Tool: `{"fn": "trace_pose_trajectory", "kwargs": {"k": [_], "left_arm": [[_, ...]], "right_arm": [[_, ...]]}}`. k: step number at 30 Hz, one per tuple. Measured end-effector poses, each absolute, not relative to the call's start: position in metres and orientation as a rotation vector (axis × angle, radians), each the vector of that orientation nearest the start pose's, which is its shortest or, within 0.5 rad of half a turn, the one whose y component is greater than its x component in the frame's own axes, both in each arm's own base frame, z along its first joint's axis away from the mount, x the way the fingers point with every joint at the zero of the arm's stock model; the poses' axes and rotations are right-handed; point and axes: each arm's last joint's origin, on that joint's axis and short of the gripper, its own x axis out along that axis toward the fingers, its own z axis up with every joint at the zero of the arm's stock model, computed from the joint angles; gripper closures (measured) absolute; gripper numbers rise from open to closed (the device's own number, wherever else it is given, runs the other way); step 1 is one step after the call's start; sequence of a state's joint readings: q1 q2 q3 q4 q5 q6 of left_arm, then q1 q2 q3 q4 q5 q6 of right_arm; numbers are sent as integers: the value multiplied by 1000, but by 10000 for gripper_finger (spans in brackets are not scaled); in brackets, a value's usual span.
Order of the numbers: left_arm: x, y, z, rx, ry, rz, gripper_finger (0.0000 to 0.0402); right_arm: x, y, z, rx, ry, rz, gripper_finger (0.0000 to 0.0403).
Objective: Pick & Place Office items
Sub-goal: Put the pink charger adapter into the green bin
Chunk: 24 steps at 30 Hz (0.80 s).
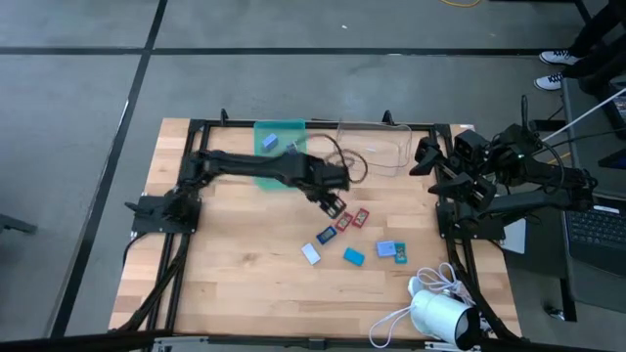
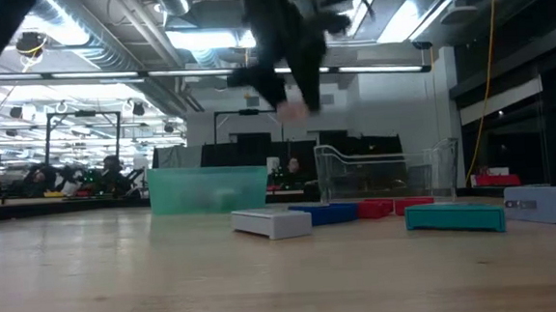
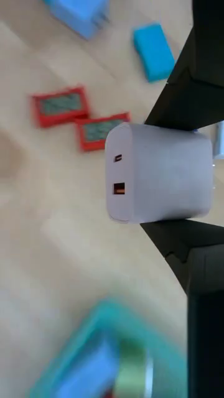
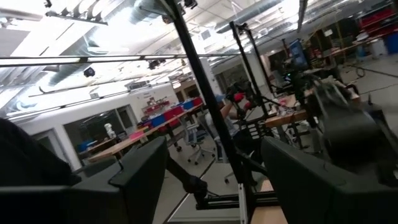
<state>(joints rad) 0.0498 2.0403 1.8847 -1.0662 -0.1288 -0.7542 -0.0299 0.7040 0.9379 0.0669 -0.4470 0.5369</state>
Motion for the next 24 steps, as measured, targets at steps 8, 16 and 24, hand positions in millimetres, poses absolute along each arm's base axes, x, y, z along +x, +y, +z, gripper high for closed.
{"fn": "trace_pose_trajectory", "kwargs": {"k": [8,16,24], "left_arm": [[372,70,345,-359,891,829,212],[367,152,328,-351,789,744,212],[333,175,269,-476,598,647,212]], "right_arm": [[134,7,418,463,-195,420,136],[134,5,418,477,-221,343,136],[135,3,418,493,-237,276,136]]}}
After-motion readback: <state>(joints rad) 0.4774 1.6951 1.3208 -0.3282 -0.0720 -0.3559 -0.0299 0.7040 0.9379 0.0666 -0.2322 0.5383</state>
